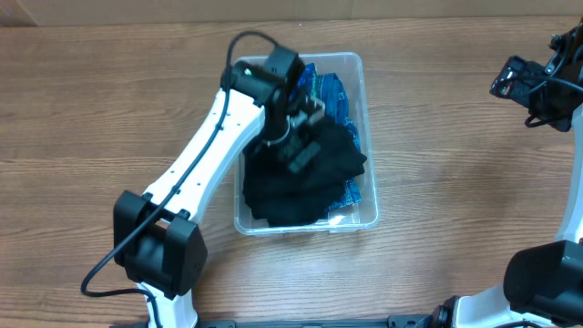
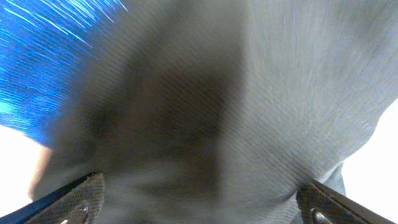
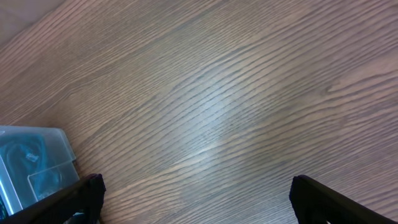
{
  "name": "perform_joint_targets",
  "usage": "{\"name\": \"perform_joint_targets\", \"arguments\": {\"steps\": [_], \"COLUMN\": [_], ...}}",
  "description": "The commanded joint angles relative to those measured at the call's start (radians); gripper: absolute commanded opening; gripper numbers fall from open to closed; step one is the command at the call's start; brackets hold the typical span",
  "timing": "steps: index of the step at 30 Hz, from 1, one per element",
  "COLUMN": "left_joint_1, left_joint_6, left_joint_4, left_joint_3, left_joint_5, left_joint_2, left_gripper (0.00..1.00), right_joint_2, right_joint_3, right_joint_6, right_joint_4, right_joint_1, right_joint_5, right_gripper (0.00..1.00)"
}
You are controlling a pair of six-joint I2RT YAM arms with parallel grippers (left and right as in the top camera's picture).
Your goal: Pack container
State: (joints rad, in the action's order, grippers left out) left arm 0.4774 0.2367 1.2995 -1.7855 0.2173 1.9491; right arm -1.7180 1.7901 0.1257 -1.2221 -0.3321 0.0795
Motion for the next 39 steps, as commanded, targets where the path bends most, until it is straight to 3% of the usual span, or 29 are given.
{"name": "perform_joint_targets", "arguments": {"steps": [1, 8, 14, 17, 21, 23, 30, 35, 39], "left_joint_1": [-0.058, -0.262, -0.458, -0.533, -0.604, -0.624, -0.634, -0.625, -0.628], "left_joint_6": [-0.091, -0.230, -0.456, -0.505, -0.461, -0.391, -0.317, -0.295, -0.286], "left_joint_4": [-0.007, -0.064, -0.170, -0.199, -0.184, -0.161, -0.092, -0.165, -0.283], "left_joint_3": [-0.187, -0.278, -0.277, -0.277, -0.277, -0.277, -0.256, -0.115, 0.118], "left_joint_5": [-0.124, -0.121, -0.113, -0.113, -0.112, -0.113, -0.116, -0.113, -0.112], "left_joint_2": [-0.036, -0.047, -0.046, -0.046, -0.046, -0.046, -0.088, -0.216, -0.400], "left_gripper": [1.00, 1.00, 1.00, 1.00, 1.00, 1.00, 1.00, 1.00, 1.00], "right_joint_2": [0.005, 0.005, 0.005, 0.005, 0.014, 0.026, 0.109, 0.199, 0.292], "right_joint_3": [-0.002, -0.001, -0.002, -0.001, -0.001, -0.001, -0.002, -0.030, -0.118], "right_joint_6": [-0.042, -0.083, -0.161, -0.160, -0.159, -0.152, -0.153, -0.156, -0.156], "right_joint_4": [0.011, 0.081, 0.184, 0.266, 0.295, 0.271, 0.163, 0.166, 0.202], "right_joint_1": [0.019, 0.132, 0.239, 0.264, 0.264, 0.255, 0.218, 0.216, 0.217], "right_joint_5": [0.027, 0.021, -0.012, -0.011, 0.002, 0.036, 0.060, 0.056, 0.056], "right_gripper": [1.00, 1.00, 1.00, 1.00, 1.00, 1.00, 1.00, 1.00, 1.00]}}
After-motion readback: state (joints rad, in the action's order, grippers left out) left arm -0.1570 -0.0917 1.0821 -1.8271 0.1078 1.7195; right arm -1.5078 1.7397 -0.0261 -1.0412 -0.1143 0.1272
